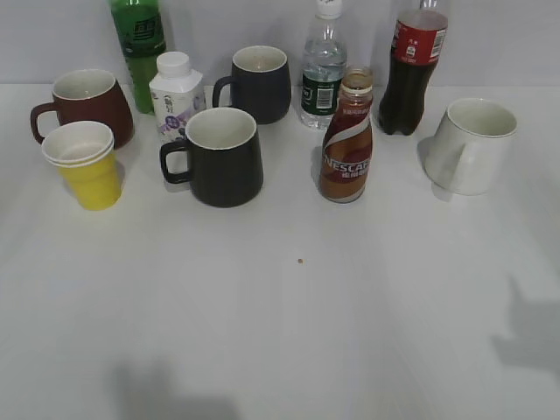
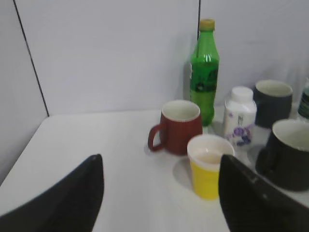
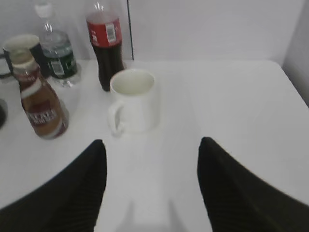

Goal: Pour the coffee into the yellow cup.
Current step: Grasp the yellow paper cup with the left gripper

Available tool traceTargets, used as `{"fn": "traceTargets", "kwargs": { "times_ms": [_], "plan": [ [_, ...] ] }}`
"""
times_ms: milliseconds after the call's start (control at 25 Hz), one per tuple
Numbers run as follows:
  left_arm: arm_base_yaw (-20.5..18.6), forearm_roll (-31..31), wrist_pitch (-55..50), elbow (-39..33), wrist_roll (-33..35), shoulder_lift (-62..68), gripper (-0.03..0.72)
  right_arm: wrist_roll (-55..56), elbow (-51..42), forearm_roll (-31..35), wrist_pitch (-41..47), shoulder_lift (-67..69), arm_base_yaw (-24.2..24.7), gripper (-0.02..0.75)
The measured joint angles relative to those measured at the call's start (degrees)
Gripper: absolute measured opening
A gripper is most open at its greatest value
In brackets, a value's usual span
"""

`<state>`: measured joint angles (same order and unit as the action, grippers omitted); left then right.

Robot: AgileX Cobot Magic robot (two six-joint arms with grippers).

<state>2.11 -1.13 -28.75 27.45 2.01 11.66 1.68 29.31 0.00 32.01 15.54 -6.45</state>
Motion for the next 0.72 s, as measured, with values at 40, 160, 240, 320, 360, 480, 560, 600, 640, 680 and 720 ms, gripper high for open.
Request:
{"fn": "traceTargets", "kwargs": {
  "times_ms": [40, 160, 240, 320, 360, 480, 560, 600, 640, 680, 720],
  "plan": [
    [0.0, -0.2, 4.4, -1.2, 0.0, 2.5, 0.565, 0.0, -0.5, 0.0, -2.6, 1.5, -0.7, 0.448],
    [0.0, -0.5, 17.2, -4.3, 0.0, 10.6, 0.565, 0.0, -1.7, 0.0, -7.9, 5.9, -3.3, 0.448],
    [0.0, -1.3, 25.4, -5.6, 0.0, 16.4, 0.565, 0.0, -2.2, 0.0, -10.7, 9.2, -4.4, 0.448],
    [0.0, -3.1, 31.8, -6.0, 0.0, 23.1, 0.565, 0.0, -2.3, 0.0, -13.9, 13.2, -4.9, 0.448],
    [0.0, -3.5, 35.1, -6.0, 0.0, 26.0, 0.565, 0.0, -2.3, 0.0, -15.6, 14.8, -4.9, 0.448],
    [0.0, -3.9, 44.9, -6.0, 0.0, 36.7, 0.565, 0.0, -2.4, 0.0, -20.3, 20.1, -4.9, 0.448],
    [0.0, -3.7, 49.9, -6.0, 0.0, 43.4, 0.565, 0.0, -2.4, 0.0, -22.4, 23.6, -5.0, 0.449],
    [0.1, -3.5, 52.2, -6.0, 0.0, 45.7, 0.565, 0.0, -2.4, 0.0, -23.2, 25.2, -5.0, 0.449],
    [0.3, -3.4, 54.0, -6.0, 0.0, 47.3, 0.565, 0.0, -2.4, 0.0, -24.0, 26.4, -5.0, 0.449],
    [0.9, -3.3, 55.1, -6.0, 0.0, 49.0, 0.565, 0.0, -2.4, 0.0, -24.7, 27.8, -5.0, 0.449],
    [1.8, -3.3, 55.4, -6.0, 0.0, 50.5, 0.565, 0.0, -2.4, 0.0, -25.4, 29.1, -5.0, 0.449]
  ]
}}
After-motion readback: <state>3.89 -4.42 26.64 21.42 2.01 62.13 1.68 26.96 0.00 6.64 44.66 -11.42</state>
